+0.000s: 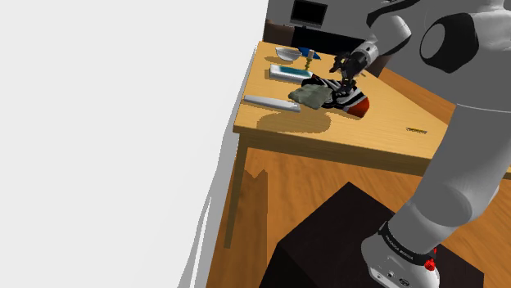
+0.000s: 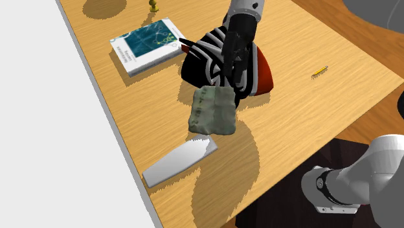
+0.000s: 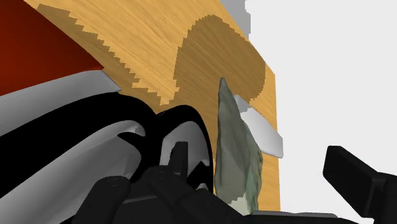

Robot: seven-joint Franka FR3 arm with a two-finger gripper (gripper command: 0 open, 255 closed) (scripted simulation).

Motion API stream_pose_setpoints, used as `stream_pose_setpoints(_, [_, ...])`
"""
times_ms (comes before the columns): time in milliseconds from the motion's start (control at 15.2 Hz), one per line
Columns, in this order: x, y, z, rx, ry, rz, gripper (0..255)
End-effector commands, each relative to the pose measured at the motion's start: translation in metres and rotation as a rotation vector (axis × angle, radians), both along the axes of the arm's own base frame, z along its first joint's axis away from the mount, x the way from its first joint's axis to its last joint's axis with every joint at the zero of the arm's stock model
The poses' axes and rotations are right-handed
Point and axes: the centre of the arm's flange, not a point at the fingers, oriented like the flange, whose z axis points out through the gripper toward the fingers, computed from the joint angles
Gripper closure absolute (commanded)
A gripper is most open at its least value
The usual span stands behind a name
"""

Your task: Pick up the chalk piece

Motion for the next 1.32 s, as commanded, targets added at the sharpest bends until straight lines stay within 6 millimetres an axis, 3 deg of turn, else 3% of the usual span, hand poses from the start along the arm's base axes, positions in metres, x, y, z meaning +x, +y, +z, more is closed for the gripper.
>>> stream_pose_setpoints(0, [0.0, 0.0, -0.011, 0.002, -0.001, 0.0, 0])
stream_pose_setpoints(198, [0.0, 0.0, -0.019, 0.002, -0.001, 0.0, 0])
stream_pose_setpoints(264, [0.0, 0.0, -0.019, 0.002, -0.001, 0.0, 255])
stream_pose_setpoints(858, [0.0, 0.0, -0.019, 0.002, -0.001, 0.0, 255])
stream_pose_setpoints(1254, [0.0, 0.0, 0.013, 0.002, -0.001, 0.0, 255])
